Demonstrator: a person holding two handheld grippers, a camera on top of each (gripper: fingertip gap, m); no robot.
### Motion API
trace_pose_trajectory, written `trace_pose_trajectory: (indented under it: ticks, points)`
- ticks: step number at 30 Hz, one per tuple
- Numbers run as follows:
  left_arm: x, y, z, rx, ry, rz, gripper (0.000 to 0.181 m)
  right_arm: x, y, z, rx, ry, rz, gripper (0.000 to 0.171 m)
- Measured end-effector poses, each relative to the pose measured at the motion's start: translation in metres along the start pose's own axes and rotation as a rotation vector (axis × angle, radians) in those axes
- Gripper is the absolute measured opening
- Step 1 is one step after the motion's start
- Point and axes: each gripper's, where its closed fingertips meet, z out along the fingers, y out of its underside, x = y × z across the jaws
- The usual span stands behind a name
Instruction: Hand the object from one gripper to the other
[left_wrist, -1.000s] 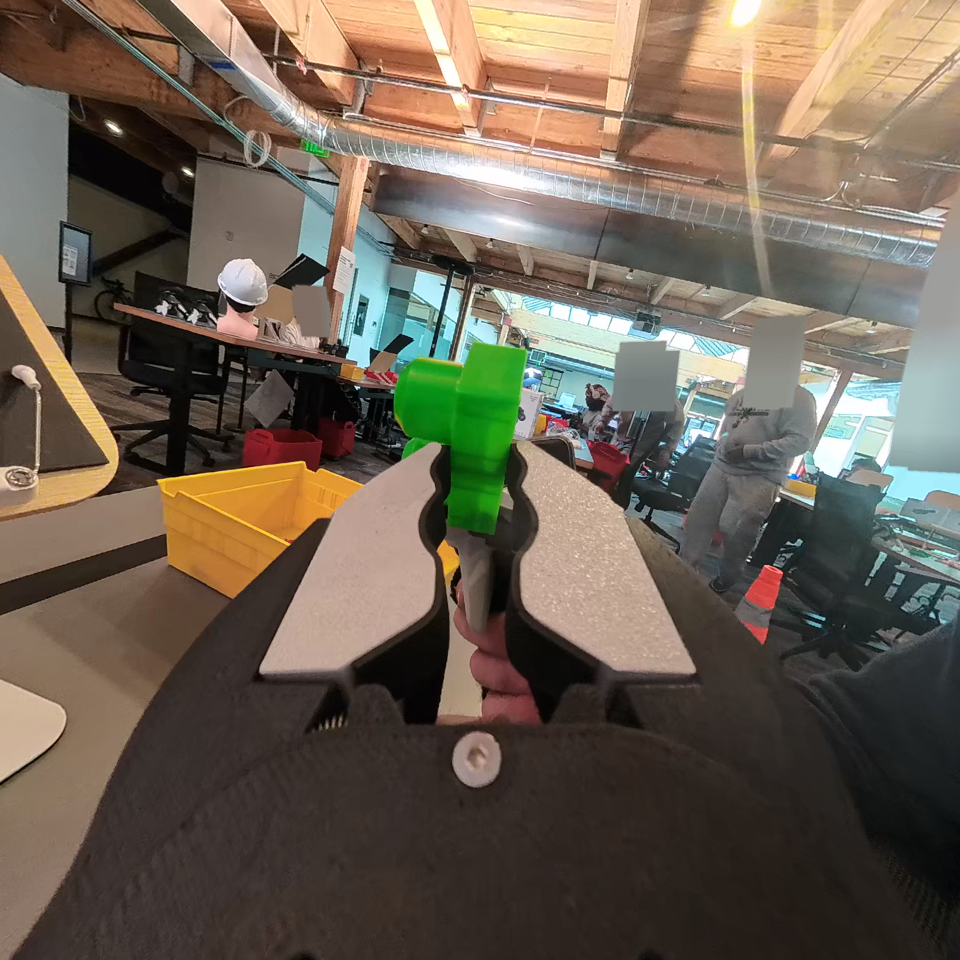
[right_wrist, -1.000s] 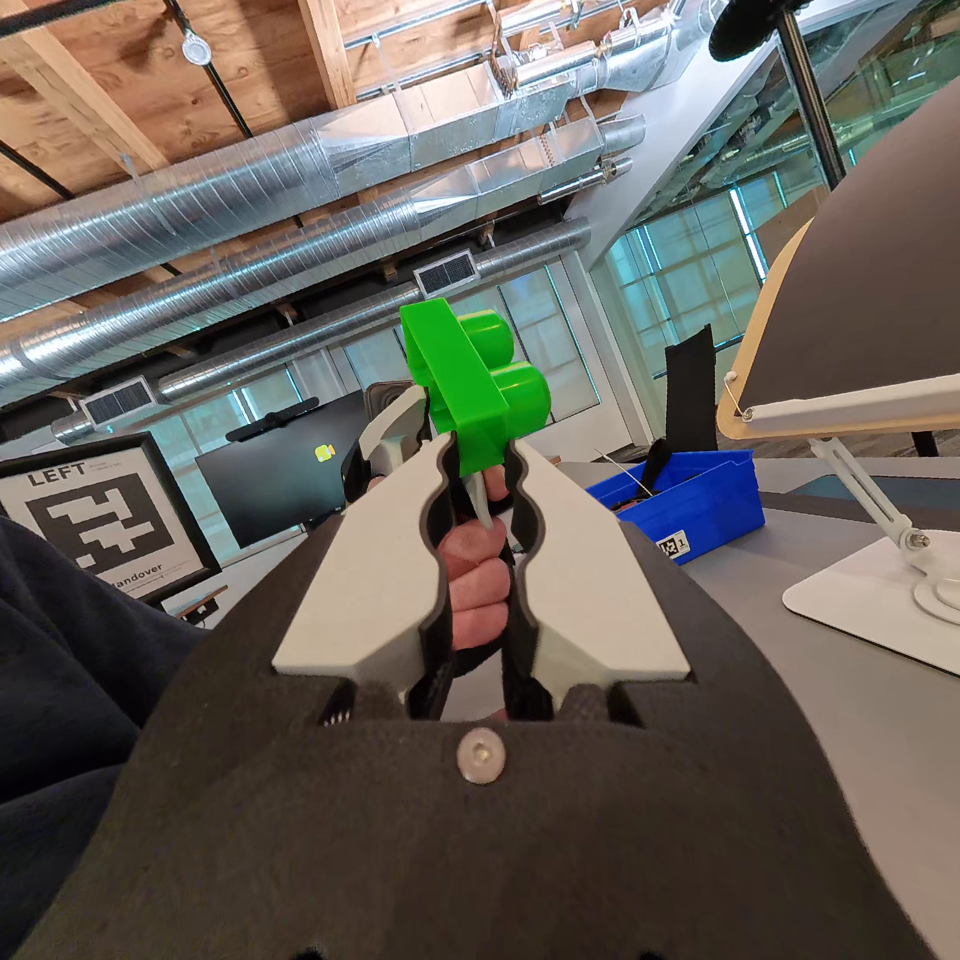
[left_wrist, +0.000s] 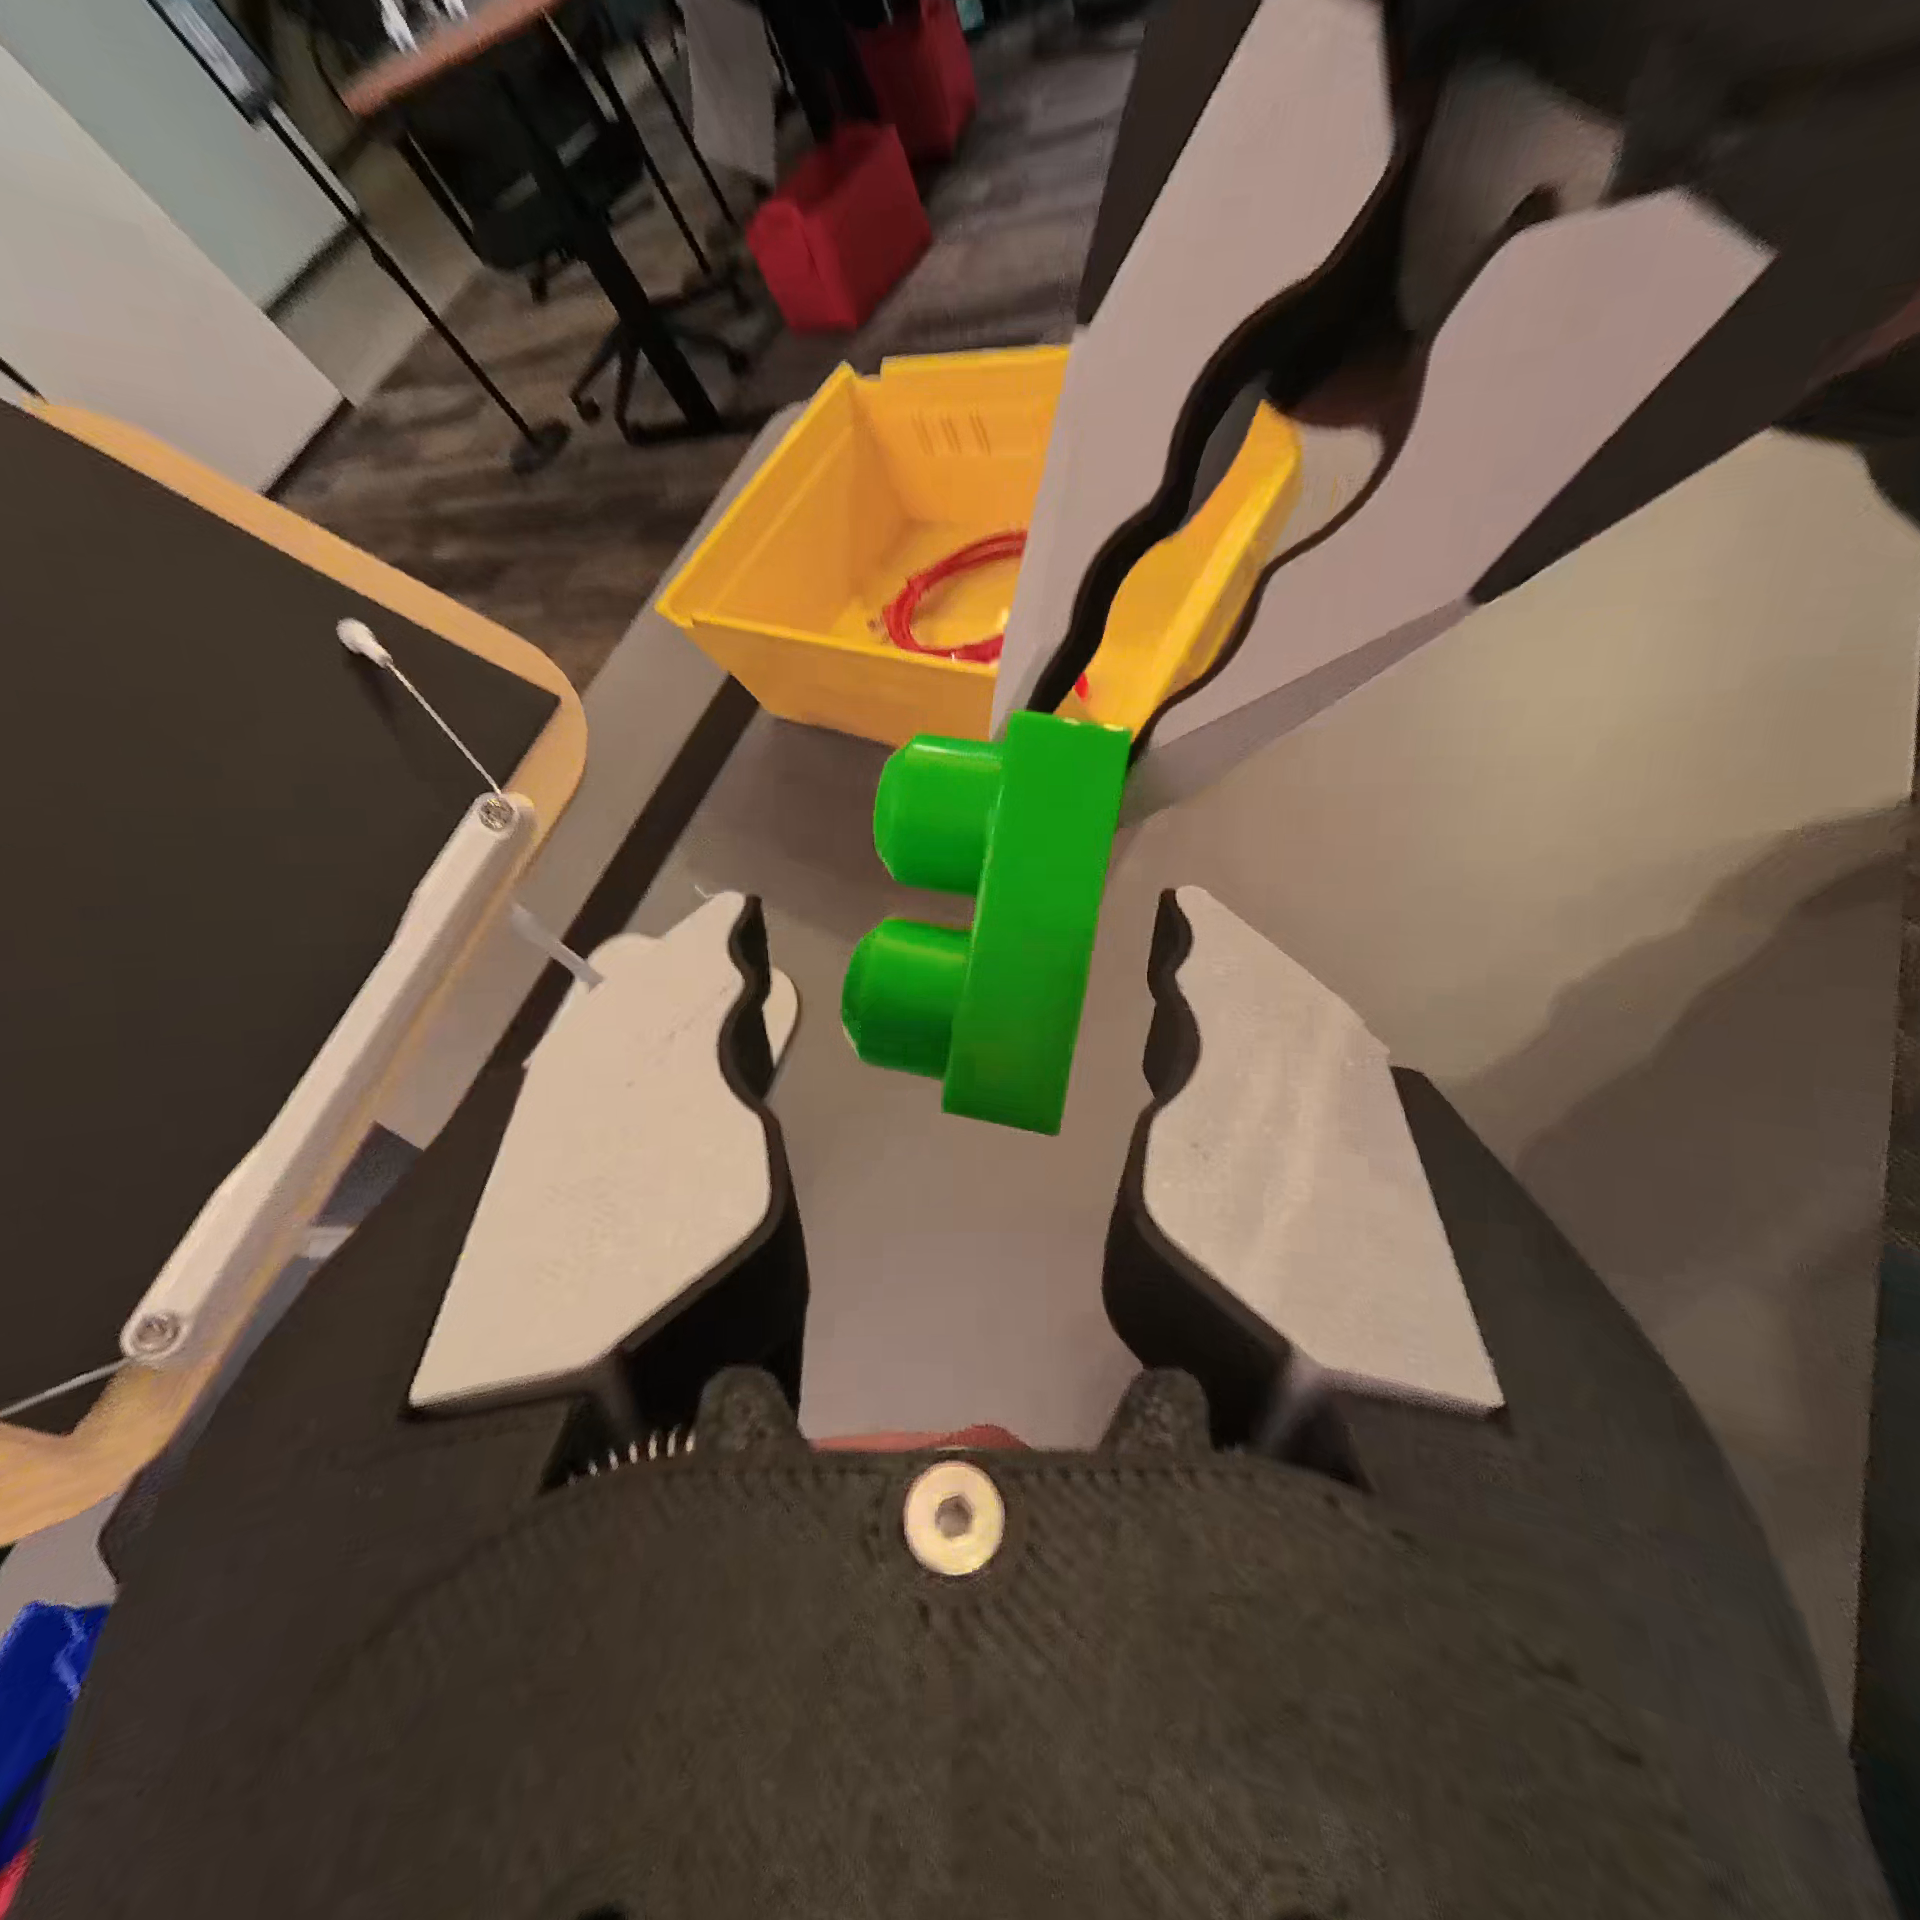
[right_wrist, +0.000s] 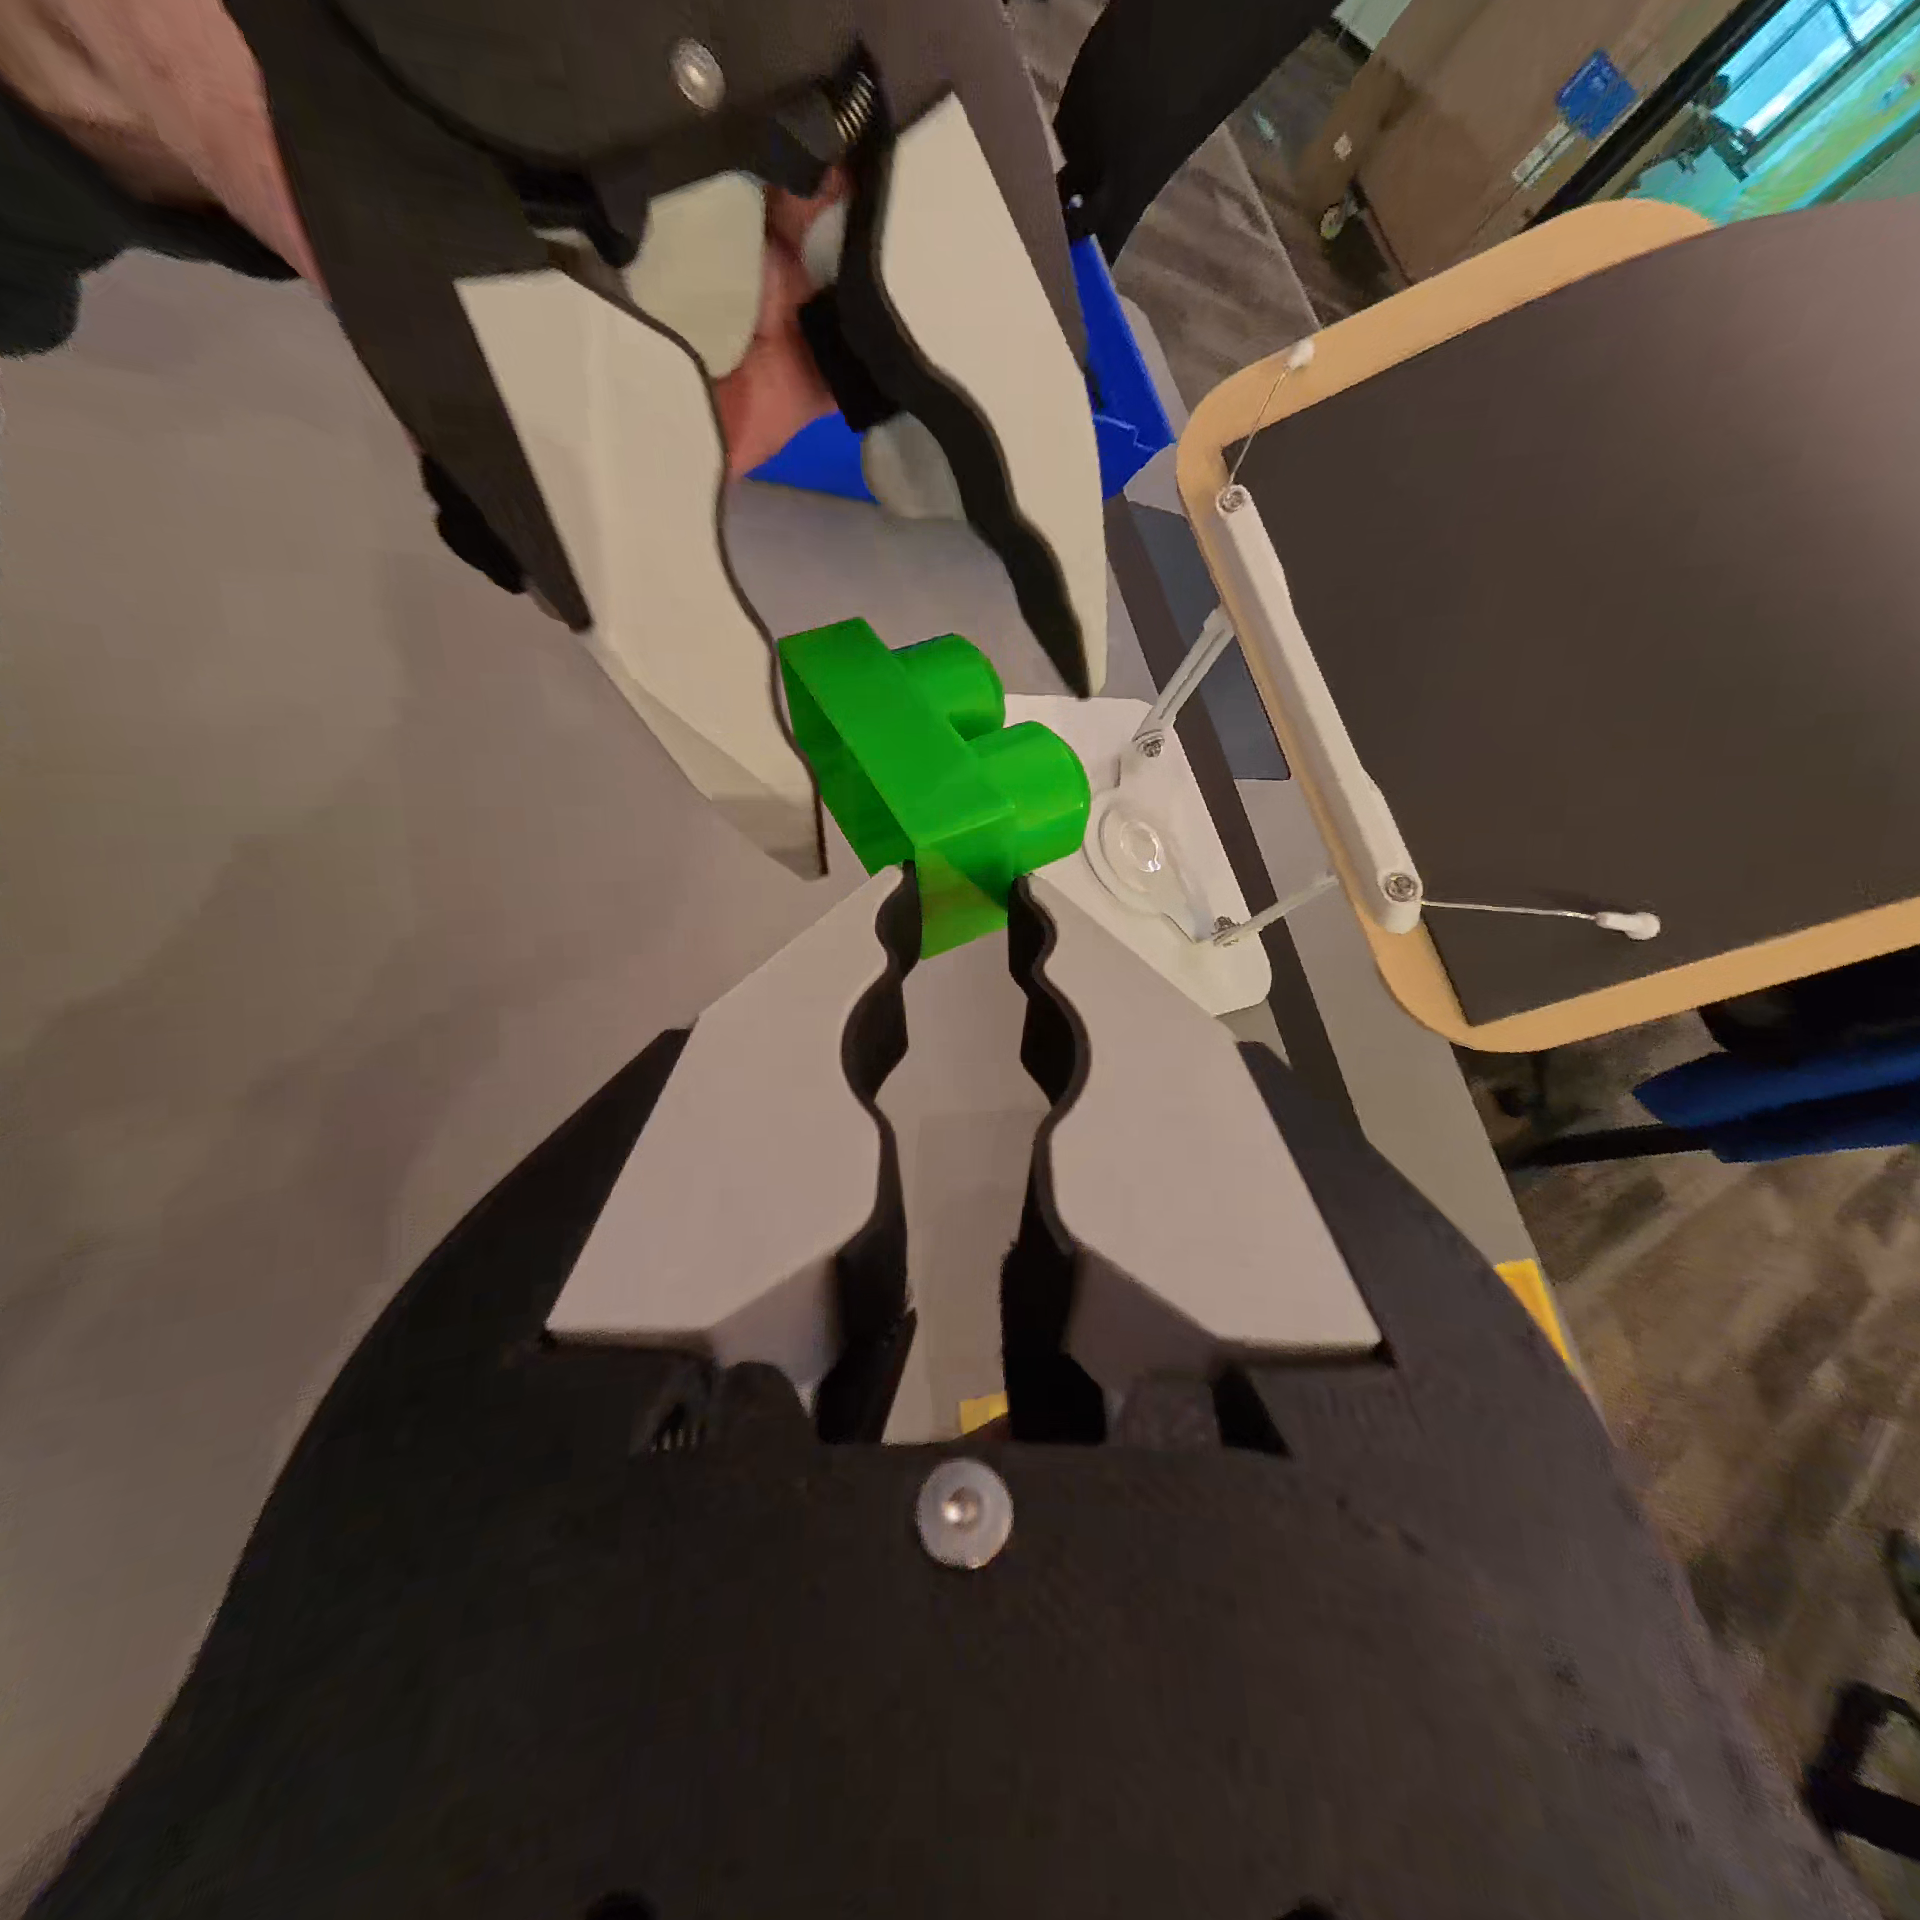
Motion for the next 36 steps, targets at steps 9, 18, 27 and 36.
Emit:
trace_pose_trajectory:
  ticks: [9, 18, 27, 36]
  points:
    - [0.004, 0.016, 0.012, -0.012, 0.015, -0.046, 0.046, 0.007, -0.001, 0.000, -0.064, 0.101, -0.118, 0.013]
    - [0.003, -0.020, -0.008, 0.503, 0.214, -0.468, 0.046, 0.018, -0.023, -0.016, 0.344, 0.108, 0.306, 0.041]
    - [-0.002, -0.028, -0.012, 0.769, 0.322, -0.737, 0.046, -0.006, -0.021, -0.005, 0.535, -0.031, 0.542, 0.037]
    - [-0.004, -0.031, -0.009, 0.801, 0.196, -0.685, 0.046, -0.002, -0.032, -0.005, 0.571, 0.116, 0.570, 0.015]
